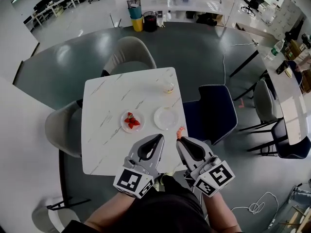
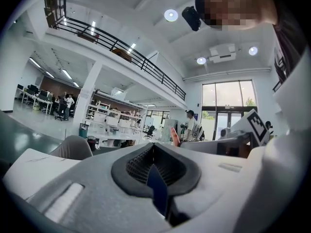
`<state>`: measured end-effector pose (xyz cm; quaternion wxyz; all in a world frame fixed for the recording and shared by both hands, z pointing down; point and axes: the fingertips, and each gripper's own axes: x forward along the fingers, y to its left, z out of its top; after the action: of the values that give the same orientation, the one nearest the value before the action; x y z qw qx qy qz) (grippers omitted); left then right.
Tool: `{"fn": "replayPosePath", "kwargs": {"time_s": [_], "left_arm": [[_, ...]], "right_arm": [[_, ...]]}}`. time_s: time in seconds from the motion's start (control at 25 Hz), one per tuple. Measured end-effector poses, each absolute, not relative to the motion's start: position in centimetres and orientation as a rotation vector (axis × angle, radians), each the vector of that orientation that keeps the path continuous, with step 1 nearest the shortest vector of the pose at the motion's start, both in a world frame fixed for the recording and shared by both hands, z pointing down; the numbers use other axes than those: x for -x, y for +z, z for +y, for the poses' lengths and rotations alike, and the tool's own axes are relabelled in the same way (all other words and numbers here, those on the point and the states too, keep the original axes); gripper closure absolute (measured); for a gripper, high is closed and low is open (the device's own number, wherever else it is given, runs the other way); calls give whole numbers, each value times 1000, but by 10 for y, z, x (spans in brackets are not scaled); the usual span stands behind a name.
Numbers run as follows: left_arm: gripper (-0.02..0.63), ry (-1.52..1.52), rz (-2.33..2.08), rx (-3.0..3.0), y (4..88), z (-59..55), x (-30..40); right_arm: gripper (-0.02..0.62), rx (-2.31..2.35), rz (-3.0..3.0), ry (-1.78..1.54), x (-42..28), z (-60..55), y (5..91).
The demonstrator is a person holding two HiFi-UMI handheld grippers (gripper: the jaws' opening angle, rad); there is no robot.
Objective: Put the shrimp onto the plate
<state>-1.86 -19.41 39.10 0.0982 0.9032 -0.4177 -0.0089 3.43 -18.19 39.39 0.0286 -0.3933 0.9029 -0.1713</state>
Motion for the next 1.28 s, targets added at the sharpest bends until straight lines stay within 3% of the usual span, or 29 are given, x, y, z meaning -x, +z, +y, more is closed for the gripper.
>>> {"fn": "replayPosePath", "kwargs": {"time_s": [0.48, 1.28], "left_arm": [[597, 56, -1305, -2621, 458, -266, 12], [597, 197, -1266, -2531, 608, -337, 36]], "right_arm": [[558, 1181, 2887, -667, -34, -264, 482], [558, 1460, 3178, -938, -20, -335, 710]]}}
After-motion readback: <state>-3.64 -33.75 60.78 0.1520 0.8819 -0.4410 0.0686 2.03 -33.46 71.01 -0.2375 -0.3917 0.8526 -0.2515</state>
